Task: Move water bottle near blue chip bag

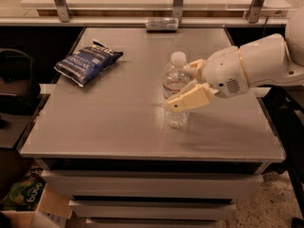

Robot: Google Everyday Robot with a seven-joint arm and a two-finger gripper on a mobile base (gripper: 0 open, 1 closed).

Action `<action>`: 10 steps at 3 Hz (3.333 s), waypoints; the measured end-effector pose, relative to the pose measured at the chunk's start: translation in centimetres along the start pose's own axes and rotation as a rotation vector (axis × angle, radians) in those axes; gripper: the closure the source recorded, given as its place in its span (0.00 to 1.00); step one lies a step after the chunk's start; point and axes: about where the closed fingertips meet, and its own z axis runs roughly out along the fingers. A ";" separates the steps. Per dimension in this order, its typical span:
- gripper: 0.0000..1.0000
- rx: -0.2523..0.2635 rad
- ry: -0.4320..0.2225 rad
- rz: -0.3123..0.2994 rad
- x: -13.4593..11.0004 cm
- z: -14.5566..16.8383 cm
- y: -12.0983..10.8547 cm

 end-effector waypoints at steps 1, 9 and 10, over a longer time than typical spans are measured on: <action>0.62 -0.011 -0.021 0.000 -0.1 0.3 0.0; 1.00 -0.157 -0.094 -0.178 -9.0 9.2 -10.3; 1.00 -0.167 -0.092 -0.180 -9.8 11.5 -11.7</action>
Offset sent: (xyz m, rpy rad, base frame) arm 0.0048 -0.0011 0.0006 0.0489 0.0043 0.0097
